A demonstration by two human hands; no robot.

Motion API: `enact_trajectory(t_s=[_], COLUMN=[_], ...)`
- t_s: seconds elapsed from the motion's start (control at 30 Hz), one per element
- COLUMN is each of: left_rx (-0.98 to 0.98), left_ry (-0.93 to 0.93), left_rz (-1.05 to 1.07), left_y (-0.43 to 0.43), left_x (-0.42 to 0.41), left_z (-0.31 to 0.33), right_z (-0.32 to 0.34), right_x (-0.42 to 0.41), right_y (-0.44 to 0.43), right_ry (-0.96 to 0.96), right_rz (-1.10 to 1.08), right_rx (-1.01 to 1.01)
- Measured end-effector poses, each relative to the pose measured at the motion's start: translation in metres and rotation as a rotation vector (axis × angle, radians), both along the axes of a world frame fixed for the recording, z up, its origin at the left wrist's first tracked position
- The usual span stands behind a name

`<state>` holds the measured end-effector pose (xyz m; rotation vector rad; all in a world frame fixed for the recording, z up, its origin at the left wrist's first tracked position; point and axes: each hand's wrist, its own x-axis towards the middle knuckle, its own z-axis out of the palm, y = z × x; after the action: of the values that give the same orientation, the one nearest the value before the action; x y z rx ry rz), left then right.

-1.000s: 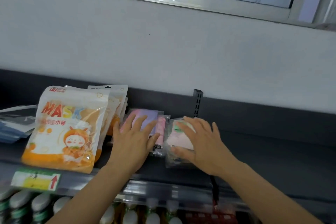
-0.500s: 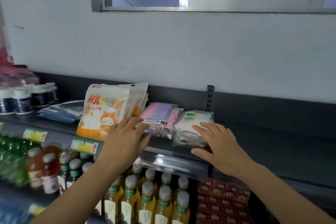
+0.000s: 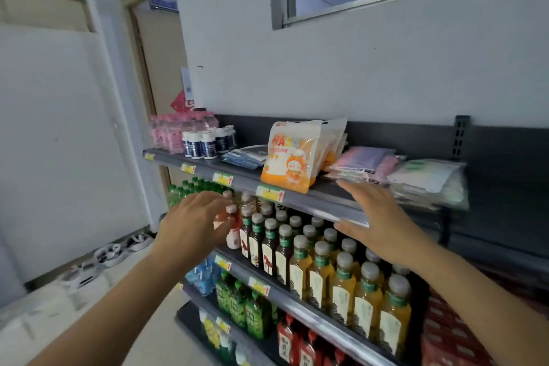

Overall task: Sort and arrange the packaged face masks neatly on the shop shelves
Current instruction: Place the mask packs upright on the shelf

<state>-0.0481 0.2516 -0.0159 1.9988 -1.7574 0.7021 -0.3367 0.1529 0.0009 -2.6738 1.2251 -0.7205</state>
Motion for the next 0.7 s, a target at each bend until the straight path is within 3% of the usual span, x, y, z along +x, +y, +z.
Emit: enact_trajectory(t_s=[0.27, 0.7], left_rx=[-0.05, -0.009], left_ry=[0.046, 0.07], left_rz=[0.012, -0.131], left_y=[0.029, -0.047], left_x=[0.046, 0.198], left_z=[0.004, -0.001], right_z=[0.004, 0.007], right_x=[0.067, 0.227], right_y=[0.017, -0.035], right_ry=[-0.007, -0.007], right_rz=[0.094, 0.009], right_rx=[0.015, 0.033])
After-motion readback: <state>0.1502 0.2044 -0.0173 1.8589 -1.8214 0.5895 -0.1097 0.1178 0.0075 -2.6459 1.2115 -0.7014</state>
